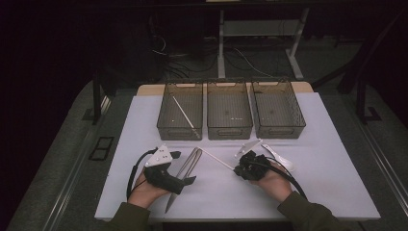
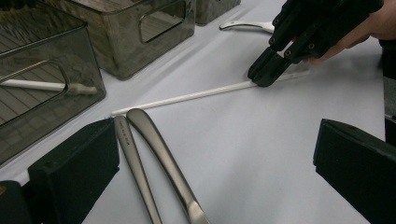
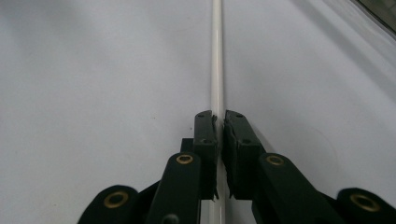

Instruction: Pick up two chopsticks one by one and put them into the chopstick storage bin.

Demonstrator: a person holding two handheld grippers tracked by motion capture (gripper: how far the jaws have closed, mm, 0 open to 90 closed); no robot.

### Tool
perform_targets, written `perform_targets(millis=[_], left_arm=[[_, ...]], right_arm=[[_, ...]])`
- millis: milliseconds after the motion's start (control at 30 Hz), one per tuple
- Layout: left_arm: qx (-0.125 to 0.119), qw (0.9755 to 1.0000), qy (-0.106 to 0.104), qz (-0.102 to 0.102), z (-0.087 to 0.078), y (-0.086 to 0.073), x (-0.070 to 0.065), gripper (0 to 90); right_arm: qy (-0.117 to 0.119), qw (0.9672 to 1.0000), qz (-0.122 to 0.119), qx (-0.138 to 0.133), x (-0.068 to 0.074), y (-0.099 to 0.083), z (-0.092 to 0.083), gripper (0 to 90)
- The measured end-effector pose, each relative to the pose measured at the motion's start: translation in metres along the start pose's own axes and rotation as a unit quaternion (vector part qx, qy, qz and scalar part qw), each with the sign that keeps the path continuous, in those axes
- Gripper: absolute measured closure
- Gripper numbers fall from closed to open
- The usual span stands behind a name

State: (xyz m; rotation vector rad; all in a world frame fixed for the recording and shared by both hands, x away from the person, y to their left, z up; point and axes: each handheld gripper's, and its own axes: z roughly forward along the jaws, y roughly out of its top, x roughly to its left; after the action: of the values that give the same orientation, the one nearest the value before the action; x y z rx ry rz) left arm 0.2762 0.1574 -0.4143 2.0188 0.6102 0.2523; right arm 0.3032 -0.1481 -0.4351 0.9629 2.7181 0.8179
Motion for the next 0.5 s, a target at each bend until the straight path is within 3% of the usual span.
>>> perform_targets(millis=[233,500], left_arm=[[-0.002,1.0,0.0,-0.001,-0.001,0.0,0.0,0.0],[-0.003,1.0,-0.001,-0.002,-0.001,0.001,-0.001,0.0]], right_arm=[[0.016,0.9996,0.023,-0.003,-0.005,-0.001,-0.001,84.1],[0.023,0.9995,0.02,-0.011,-0.012,-0.001,-0.007,84.2]])
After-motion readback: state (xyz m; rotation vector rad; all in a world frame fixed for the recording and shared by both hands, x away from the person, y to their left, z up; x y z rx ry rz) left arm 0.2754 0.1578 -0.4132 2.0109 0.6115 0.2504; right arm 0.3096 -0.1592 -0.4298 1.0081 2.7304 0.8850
